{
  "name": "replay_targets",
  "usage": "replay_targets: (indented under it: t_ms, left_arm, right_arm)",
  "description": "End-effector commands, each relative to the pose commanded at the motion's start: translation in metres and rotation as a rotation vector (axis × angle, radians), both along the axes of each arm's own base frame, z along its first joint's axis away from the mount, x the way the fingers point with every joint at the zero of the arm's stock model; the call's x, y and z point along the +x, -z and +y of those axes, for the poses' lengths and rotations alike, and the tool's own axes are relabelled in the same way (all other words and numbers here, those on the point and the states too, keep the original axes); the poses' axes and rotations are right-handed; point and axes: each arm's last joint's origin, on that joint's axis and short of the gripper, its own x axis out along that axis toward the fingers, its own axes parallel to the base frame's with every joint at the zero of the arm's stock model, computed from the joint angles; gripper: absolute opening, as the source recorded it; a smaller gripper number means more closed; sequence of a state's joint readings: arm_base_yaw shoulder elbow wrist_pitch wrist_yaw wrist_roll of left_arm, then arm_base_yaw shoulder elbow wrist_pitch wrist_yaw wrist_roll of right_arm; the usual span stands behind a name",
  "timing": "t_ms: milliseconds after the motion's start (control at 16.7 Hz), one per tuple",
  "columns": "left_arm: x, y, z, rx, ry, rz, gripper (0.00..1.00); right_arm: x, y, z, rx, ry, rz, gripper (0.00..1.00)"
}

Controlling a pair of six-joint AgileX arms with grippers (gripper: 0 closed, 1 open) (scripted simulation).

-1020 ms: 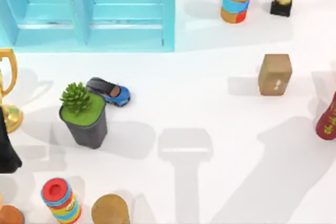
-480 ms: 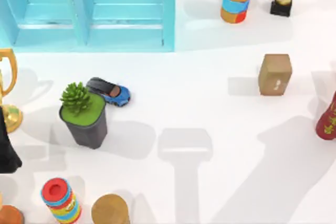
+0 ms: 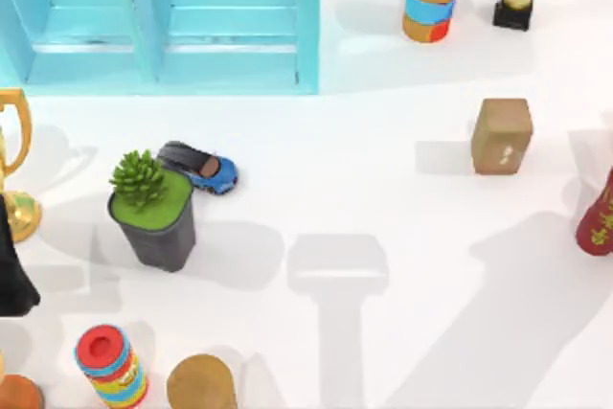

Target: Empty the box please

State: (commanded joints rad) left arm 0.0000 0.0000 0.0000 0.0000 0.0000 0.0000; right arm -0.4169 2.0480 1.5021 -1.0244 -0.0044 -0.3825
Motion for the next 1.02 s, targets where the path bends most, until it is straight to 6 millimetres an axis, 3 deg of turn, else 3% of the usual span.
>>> replay_targets:
  t_ms: [540,720,1020]
  left_arm:
    - [0.000,0.000,0.000,0.000,0.000,0.000,1.00]
    - [0.000,0.000,0.000,0.000,0.000,0.000,1.00]
    - [0.000,0.000,0.000,0.000,0.000,0.000,1.00]
  right_arm:
    - [0.000,-0.004,0.000,0.002,0.002,-0.003,0.00]
    - [-0.001,-0.025,-0.002,0.014,0.004,-0.005,0.00]
    - [0.001,-0.077,-0.005,0.026,0.008,-0.004,0.00]
